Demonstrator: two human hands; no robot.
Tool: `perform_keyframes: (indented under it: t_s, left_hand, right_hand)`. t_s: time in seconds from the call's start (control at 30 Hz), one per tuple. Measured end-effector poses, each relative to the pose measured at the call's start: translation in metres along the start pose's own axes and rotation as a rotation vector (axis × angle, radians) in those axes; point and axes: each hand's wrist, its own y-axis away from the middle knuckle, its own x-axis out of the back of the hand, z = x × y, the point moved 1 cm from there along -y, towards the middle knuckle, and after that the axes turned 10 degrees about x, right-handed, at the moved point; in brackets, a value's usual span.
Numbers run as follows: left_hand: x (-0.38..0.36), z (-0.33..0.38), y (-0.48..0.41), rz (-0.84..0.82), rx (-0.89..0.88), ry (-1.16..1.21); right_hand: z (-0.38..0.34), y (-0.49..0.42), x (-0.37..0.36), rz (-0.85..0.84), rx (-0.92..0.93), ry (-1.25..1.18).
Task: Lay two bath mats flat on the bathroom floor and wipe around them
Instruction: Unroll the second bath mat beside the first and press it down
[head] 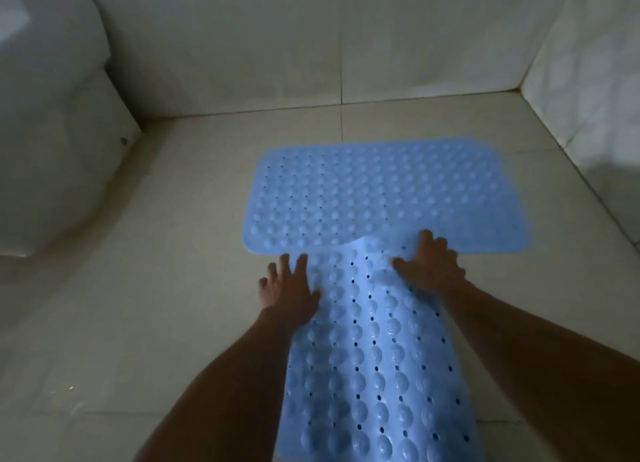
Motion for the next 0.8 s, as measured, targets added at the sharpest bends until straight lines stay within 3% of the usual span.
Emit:
perform_keyframes:
  t_s: [0.1, 0.17, 0.3, 0.47, 0.57, 0.8]
  left_hand:
    - [-0.052, 0.003, 0.031, -0.201, -0.022, 0.052]
    - [-0.073, 0.002, 0.042, -0.254, -0.028, 0.032]
    - [-0.072, -0.005, 0.039, -0.248, -0.033, 0.000]
    - [-0.066, -0.019, 0.045, -0.301, 0.076, -0.026]
    - [-0.062, -0.027, 0.048, -0.312, 0.130, -0.043]
    - [-0.054, -0.024, 0.030, -0.323, 0.182, 0.068]
  right_hand:
    - [0.021, 0.018, -0.030, -0.001, -0.295, -0.239]
    - [0.029, 0.027, -0.040, -0.023, -0.375, -0.308]
    - [0.035, 0.028, -0.039, -0.049, -0.345, -0.362]
    - [0.046, 0.023, -0.036, -0.244, -0.205, -0.642]
    - [0.040, 0.025, -0.029, -0.290, -0.104, -0.650]
    - [0.034, 0.023, -0.023, -0.305, -0.179, -0.629]
